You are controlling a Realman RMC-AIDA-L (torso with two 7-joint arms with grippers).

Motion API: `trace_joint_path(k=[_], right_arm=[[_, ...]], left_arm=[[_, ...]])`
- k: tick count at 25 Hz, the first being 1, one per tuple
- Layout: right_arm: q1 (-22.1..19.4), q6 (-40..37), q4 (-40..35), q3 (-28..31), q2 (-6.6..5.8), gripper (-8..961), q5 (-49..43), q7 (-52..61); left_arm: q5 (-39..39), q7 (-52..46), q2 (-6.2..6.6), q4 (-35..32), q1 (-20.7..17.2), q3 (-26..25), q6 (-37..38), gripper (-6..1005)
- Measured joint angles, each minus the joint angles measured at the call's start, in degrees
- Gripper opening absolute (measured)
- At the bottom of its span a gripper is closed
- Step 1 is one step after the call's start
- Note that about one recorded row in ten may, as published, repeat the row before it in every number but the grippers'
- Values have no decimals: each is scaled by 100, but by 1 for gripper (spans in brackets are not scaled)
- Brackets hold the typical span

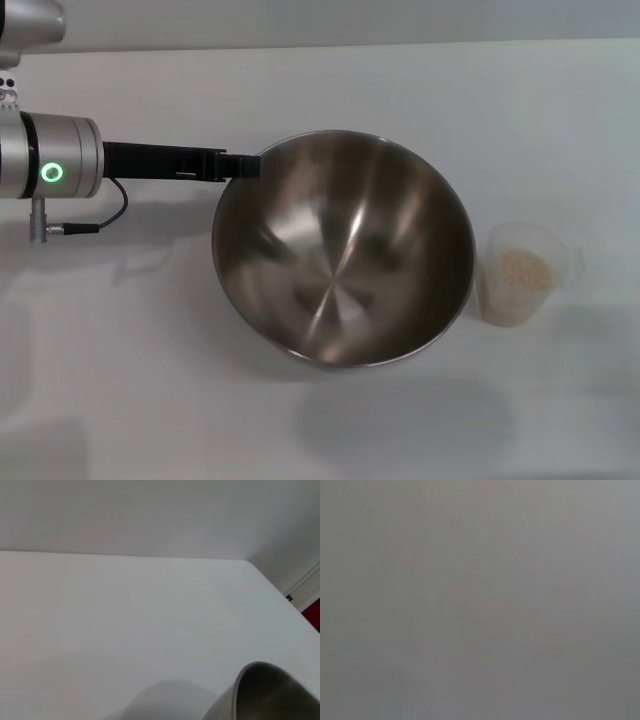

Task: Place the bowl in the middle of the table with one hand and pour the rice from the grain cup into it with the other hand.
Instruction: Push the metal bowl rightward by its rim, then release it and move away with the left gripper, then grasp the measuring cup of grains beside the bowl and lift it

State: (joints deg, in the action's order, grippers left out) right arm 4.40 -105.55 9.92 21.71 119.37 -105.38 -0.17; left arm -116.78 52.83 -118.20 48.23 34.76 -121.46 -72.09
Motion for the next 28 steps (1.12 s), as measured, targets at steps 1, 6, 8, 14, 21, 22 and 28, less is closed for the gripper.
trace_joint_path(k=[1, 6, 8, 14, 21, 22, 28], right_arm=[[0, 0, 1, 0, 2, 826, 0, 0], [6, -2, 0, 0, 5, 826, 0, 0], [7, -2, 0, 0, 6, 826, 6, 0], [9, -2, -1, 4, 7, 826, 23, 0], [-28, -90, -28, 49, 8, 826, 32, 0], [-35, -108, -43, 52, 7, 826, 33, 0], [-82, -130, -61, 69, 7, 826, 44, 0]], left_arm=[[26, 0, 0, 8, -3, -1, 7, 42], [57, 21, 3, 32, -13, -9, 79, 42], [58, 29, 4, 37, -13, -10, 94, 150], [119, 152, 6, 394, -53, -10, 68, 454], [176, 403, -13, 1730, -485, -15, 721, 697], [228, 473, -17, 1928, -583, -7, 891, 705], [1259, 1328, -31, 2465, -1188, 280, 1952, 752]])
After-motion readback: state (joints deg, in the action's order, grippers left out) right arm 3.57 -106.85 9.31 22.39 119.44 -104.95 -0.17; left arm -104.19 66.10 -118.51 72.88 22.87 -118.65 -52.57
